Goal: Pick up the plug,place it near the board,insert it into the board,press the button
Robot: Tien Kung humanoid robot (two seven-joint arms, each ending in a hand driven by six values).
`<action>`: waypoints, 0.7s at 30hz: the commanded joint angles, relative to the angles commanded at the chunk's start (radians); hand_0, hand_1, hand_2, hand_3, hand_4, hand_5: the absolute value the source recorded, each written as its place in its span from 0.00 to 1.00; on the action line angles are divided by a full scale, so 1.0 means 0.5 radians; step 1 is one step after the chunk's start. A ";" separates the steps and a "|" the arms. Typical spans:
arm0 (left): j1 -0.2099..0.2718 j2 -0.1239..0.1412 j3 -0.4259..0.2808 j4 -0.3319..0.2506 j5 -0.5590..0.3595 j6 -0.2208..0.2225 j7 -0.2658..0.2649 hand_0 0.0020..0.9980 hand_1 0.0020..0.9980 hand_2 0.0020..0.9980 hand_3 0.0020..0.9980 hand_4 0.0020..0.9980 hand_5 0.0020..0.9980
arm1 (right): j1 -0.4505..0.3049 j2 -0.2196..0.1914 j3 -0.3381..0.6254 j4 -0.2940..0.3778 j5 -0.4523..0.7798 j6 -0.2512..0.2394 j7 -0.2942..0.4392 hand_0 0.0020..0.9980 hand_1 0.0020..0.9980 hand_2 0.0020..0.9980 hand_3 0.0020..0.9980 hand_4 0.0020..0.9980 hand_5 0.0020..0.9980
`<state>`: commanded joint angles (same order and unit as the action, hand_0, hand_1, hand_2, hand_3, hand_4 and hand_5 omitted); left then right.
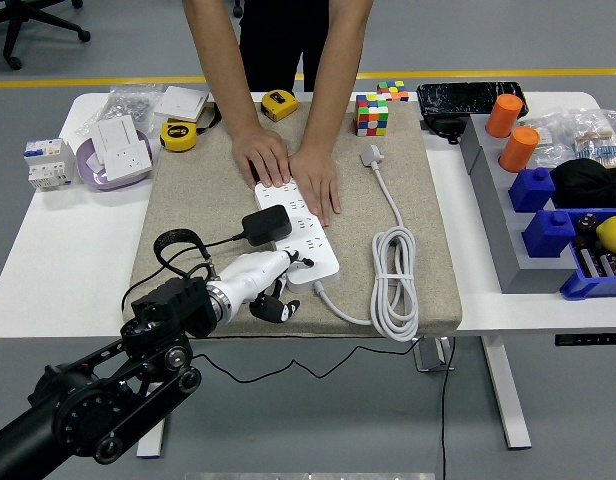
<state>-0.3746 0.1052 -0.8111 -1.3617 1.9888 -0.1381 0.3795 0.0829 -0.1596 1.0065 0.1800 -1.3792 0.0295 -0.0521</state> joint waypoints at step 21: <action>-0.025 -0.008 0.016 0.024 0.011 -0.037 0.011 0.13 0.02 0.15 0.80 0.61 0.00 | 0.005 0.003 -0.005 0.000 0.012 -0.002 0.003 0.84 0.73 0.70 0.65 0.95 0.60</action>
<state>-0.3872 0.1009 -0.8029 -1.3496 1.9944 -0.1567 0.3852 0.0854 -0.1583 1.0040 0.1800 -1.3733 0.0284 -0.0505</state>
